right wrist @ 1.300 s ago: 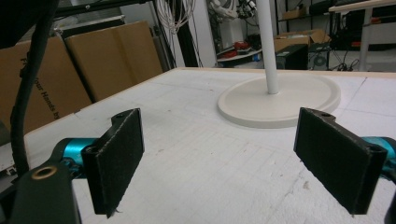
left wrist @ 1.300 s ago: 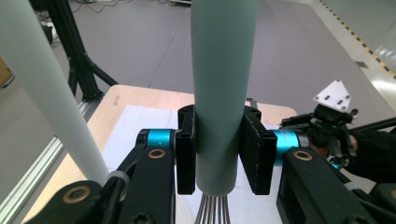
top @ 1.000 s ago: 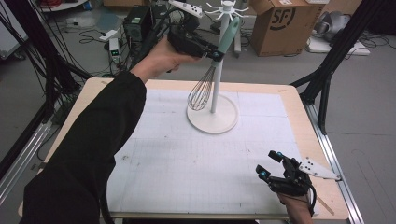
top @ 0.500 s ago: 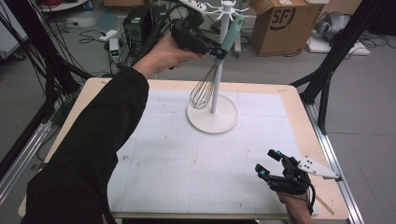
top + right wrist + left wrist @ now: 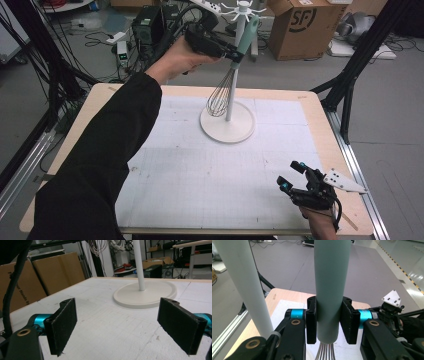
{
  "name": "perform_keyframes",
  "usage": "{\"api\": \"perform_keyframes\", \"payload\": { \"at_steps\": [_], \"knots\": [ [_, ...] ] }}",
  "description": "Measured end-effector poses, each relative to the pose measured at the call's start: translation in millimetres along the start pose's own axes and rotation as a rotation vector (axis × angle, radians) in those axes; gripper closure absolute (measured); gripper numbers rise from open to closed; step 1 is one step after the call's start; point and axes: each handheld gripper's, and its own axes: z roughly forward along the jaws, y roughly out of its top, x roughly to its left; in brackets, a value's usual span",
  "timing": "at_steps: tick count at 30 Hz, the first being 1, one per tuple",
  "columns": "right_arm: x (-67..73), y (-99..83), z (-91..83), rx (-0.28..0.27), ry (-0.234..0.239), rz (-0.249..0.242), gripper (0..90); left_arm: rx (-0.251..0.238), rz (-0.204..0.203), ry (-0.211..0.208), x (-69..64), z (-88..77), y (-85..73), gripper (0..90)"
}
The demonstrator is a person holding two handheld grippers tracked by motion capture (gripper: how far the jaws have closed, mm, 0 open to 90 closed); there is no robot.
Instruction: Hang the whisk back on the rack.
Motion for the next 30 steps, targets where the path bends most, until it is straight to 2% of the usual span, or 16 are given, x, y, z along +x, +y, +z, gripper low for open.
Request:
{"api": "perform_keyframes", "payload": {
  "at_steps": [5, 14, 22, 27, 30],
  "knots": [
    [0.4, 0.6, 0.0, -0.007, 0.005, -0.002, 15.4, -0.016, -0.012, 0.002, 3.8, -1.5, -1.3, 69.5],
    [0.1, 0.6, -0.3, -0.005, 0.003, 0.003, 15.4, -0.008, -0.031, 0.013, 10.1, -2.4, -10.2, 69.4],
    [0.3, 1.1, -1.0, -0.006, 0.004, -0.003, 15.4, -0.052, -0.062, 0.019, 15.6, -1.4, -17.6, 69.2],
    [1.3, 0.7, -0.8, -0.005, 0.006, 0.0, 15.4, -0.042, -0.047, 0.033, 13.4, 0.1, -16.7, 69.2],
    [2.1, 0.7, -1.1, -0.007, 0.007, -0.002, 15.4, -0.037, -0.04, 0.056, 12.0, 0.0, -16.6, 69.1]
  ]
}}
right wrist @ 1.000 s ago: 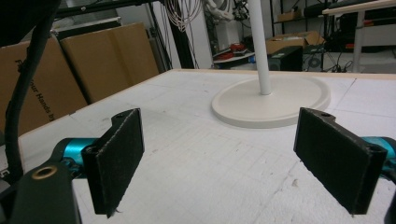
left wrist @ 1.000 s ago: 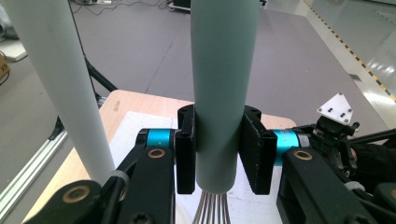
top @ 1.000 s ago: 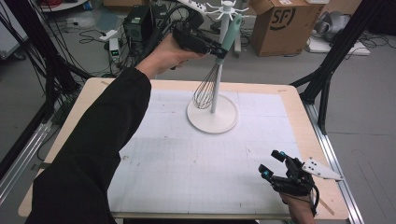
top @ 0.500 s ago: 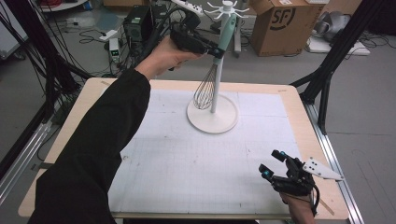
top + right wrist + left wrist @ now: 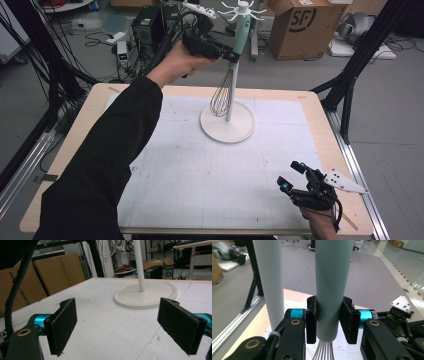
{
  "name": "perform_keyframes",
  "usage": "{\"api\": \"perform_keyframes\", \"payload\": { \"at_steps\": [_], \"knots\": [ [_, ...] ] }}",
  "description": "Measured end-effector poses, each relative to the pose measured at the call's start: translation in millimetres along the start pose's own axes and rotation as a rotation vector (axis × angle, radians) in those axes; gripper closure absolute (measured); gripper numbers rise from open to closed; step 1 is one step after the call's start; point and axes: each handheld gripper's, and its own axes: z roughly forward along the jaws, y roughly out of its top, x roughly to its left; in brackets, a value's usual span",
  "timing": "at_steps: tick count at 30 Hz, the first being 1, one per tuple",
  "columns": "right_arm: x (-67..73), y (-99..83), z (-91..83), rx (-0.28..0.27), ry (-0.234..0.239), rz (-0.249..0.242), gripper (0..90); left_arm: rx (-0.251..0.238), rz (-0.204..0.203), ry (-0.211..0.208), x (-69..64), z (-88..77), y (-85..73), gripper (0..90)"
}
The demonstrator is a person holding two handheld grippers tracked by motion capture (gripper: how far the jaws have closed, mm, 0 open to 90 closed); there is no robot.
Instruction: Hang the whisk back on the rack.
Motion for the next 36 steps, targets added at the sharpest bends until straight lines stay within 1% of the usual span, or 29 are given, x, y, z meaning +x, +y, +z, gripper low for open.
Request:
{"api": "perform_keyframes", "payload": {
  "at_steps": [2, 4, 6, 8, 10, 11, 12, 13, 14, 15, 16, 18, 19, 20, 21, 22, 23, 24, 25, 26, 27, 29, 30, 31, 33, 35, 36],
  "knots": [
    [0.0, 0.3, -1.3, -0.001, -0.005, -0.003, 15.4, 0.002, 0.0, 0.012, 1.1, -0.6, 0.1, 68.8],
    [0.3, 0.1, -2.4, 0.0, -0.006, -0.007, 15.4, 0.003, -0.008, 0.019, 1.3, -0.3, -0.5, 68.1],
    [0.9, -0.2, -3.6, 0.004, -0.01, -0.008, 15.4, 0.017, -0.013, 0.027, 1.7, 1.0, -2.0, 66.5],
    [0.8, 0.1, -4.3, -0.001, -0.011, -0.008, 15.4, 0.031, -0.007, 0.044, 1.8, 2.6, -4.0, 65.3],
    [0.8, 0.2, -4.8, -0.002, -0.013, -0.005, 15.4, 0.033, -0.003, 0.046, 1.7, 4.1, -5.7, 63.6],
    [0.2, 0.4, -4.7, -0.006, -0.016, -0.01, 15.5, 0.026, -0.004, 0.051, 1.4, 4.6, -6.5, 60.0],
    [0.3, 0.3, -4.8, -0.005, -0.015, -0.008, 15.4, 0.009, -0.007, 0.051, 1.4, 5.1, -8.5, 57.0],
    [0.5, 0.2, -4.6, -0.004, -0.014, -0.006, 15.5, 0.008, -0.008, 0.043, 1.5, 5.6, -9.9, 55.7],
    [0.5, 0.3, -4.4, -0.002, -0.013, -0.006, 15.5, 0.019, 0.001, 0.05, 1.5, 6.1, -11.0, 51.8],
    [0.5, 0.2, -4.0, -0.004, -0.012, -0.009, 15.5, 0.02, 0.005, 0.06, 1.0, 6.1, -12.5, 47.8],
    [0.7, 0.2, -3.7, -0.005, -0.013, -0.01, 15.5, 0.004, 0.003, 0.056, 1.5, 4.7, -14.7, 46.8],
    [1.0, 0.4, -3.2, -0.004, -0.009, -0.014, 15.5, -0.025, -0.01, 0.052, 1.3, 0.9, -20.0, 45.7],
    [1.7, 0.3, -3.1, -0.003, -0.008, -0.01, 15.5, -0.025, -0.006, 0.065, 0.6, -1.0, -22.5, 41.6],
    [1.8, 0.3, -2.7, -0.005, -0.006, -0.014, 15.5, -0.032, -0.016, 0.066, -0.5, -2.7, -25.3, 37.2],
    [2.3, 0.3, -2.4, -0.005, -0.005, -0.013, 15.5, -0.037, -0.012, 0.066, -1.8, -5.9, -28.6, 36.0],
    [2.6, 0.3, -2.1, -0.005, -0.004, -0.015, 15.5, -0.064, -0.009, 0.07, -4.0, -9.1, -32.3, 35.4],
    [2.8, 0.3, -1.6, -0.005, -0.001, -0.015, 15.4, -0.072, -0.009, 0.068, -5.9, -12.3, -35.4, 33.8],
    [3.0, 0.2, -1.3, -0.002, 0.0, -0.013, 15.5, -0.058, -0.009, 0.063, -7.4, -14.6, -37.7, 31.7],
    [2.9, 0.2, -0.7, -0.004, 0.002, -0.016, 15.5, -0.057, 0.002, 0.08, -10.8, -17.0, -40.8, 29.8],
    [3.0, 0.2, 0.1, -0.006, 0.0, -0.016, 15.5, -0.072, 0.007, 0.084, -13.8, -20.2, -44.8, 28.2],
    [3.2, 0.3, 0.9, -0.004, 0.001, -0.014, 15.5, -0.092, 0.008, 0.076, -16.7, -23.6, -49.1, 27.9],
    [4.0, 0.7, 2.8, -0.005, 0.003, -0.012, 15.5, -0.085, 0.011, 0.089, -22.9, -29.1, -57.2, 26.1],
    [4.3, 0.8, 3.7, -0.003, 0.004, -0.016, 15.5, -0.091, 0.014, 0.092, -26.2, -32.5, -62.2, 25.0],
    [5.3, 0.9, 4.8, -0.002, 0.006, -0.012, 15.5, -0.08, 0.022, 0.095, -28.9, -36.1, -66.5, 24.6],
    [6.4, 0.9, 6.9, -0.003, 0.008, -0.021, 15.4, -0.098, 0.039, 0.122, -35.5, -44.7, -75.7, 24.6],
    [7.3, 0.7, 9.5, 0.0, 0.012, -0.024, 15.5, -0.121, 0.04, 0.128, -41.1, -54.8, -84.1, 24.7],
    [7.8, 0.7, 10.7, 0.003, 0.014, -0.026, 15.5, -0.127, 0.045, 0.139, -44.2, -60.1, -88.0, 24.1]
  ]
}}
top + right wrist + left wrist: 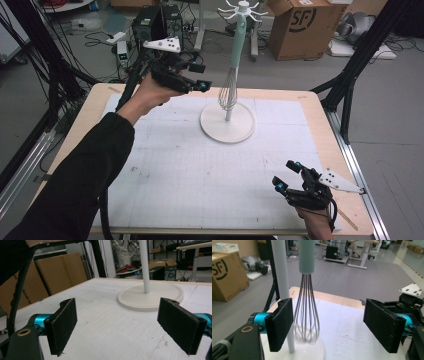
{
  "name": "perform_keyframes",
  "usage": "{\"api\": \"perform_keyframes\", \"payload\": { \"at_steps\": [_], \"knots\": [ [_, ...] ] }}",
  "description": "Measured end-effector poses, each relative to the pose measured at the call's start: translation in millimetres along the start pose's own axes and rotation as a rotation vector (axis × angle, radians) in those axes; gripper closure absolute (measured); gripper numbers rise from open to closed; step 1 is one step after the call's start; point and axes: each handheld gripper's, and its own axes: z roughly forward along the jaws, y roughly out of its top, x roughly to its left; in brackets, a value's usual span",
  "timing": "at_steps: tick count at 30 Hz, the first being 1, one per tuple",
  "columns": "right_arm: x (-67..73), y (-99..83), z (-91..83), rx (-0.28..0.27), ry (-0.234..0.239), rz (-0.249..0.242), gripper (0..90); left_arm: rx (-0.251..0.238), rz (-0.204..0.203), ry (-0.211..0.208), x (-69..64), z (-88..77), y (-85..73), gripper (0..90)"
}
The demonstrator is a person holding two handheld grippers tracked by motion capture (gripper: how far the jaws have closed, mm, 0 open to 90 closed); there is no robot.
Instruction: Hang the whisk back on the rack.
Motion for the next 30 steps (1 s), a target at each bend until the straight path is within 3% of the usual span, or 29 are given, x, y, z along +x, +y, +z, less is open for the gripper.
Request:
{"api": "perform_keyframes", "payload": {
  "at_steps": [8, 12, 20, 22, 30],
  "knots": [
    [1.8, -1.3, 7.5, 0.015, 0.005, -0.007, 15.5, -0.064, 0.019, 0.06, -22.9, -39.8, -27.5, 22.7],
    [3.2, -1.0, 5.9, 0.007, 0.001, -0.013, 15.4, -0.084, 0.034, 0.095, -35.2, -50.9, -46.7, 21.4],
    [4.8, -0.6, 6.1, 0.004, -0.025, -0.023, 15.3, -0.135, 0.044, 0.113, -67.4, -63.2, -87.4, 18.4],
    [6.4, -0.6, 5.5, 0.002, -0.034, -0.031, 15.1, -0.153, 0.045, 0.147, -74.2, -66.5, -100.9, 16.1],
    [10.6, -1.6, 4.2, 0.008, -0.062, -0.062, 14.8, -0.228, 0.001, 0.222, -94.0, -85.5, -150.9, 15.3]
  ]
}}
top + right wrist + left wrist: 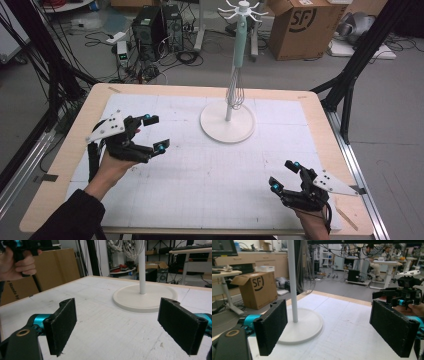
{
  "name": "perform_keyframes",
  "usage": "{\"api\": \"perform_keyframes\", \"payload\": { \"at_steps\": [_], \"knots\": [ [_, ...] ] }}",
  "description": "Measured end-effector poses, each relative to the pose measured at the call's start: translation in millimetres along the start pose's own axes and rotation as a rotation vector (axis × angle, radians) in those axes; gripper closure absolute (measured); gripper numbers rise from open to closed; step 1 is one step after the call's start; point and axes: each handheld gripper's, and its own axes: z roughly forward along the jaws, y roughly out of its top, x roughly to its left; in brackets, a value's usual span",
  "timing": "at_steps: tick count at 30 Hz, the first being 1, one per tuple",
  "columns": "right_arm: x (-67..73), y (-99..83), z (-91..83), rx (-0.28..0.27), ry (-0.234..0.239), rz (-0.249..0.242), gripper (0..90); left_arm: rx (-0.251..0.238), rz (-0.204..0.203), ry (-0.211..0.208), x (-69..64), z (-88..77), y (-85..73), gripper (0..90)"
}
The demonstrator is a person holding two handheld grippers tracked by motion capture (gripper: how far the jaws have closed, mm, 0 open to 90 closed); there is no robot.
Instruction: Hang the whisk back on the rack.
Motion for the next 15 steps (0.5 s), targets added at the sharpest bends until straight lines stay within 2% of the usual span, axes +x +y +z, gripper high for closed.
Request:
{"api": "perform_keyframes", "payload": {
  "at_steps": [3, 5, 8, 11, 13, 15],
  "knots": [
    [0.2, -0.4, -0.1, 0.003, -0.004, -0.01, 14.8, -0.025, -0.004, 0.026, -7.0, -9.7, -10.3, 15.3],
    [1.1, -0.7, 0.2, -0.001, -0.01, -0.015, 14.8, -0.054, -0.036, 0.042, -9.4, -15.1, -19.3, 15.2],
    [2.3, -0.8, 0.2, 0.004, -0.014, -0.023, 14.6, -0.061, -0.055, 0.071, -12.9, -20.5, -33.3, 15.1],
    [2.0, -1.9, 0.0, 0.002, -0.022, -0.025, 14.6, -0.055, -0.065, 0.081, -17.0, -24.4, -41.9, 15.0],
    [1.6, -2.5, 0.0, 0.003, -0.024, -0.026, 14.6, -0.069, -0.066, 0.092, -19.5, -27.4, -45.0, 14.9],
    [1.6, -2.7, 0.0, 0.004, -0.025, -0.024, 14.6, -0.093, -0.095, 0.089, -20.7, -29.1, -48.2, 15.0]
  ]
}}
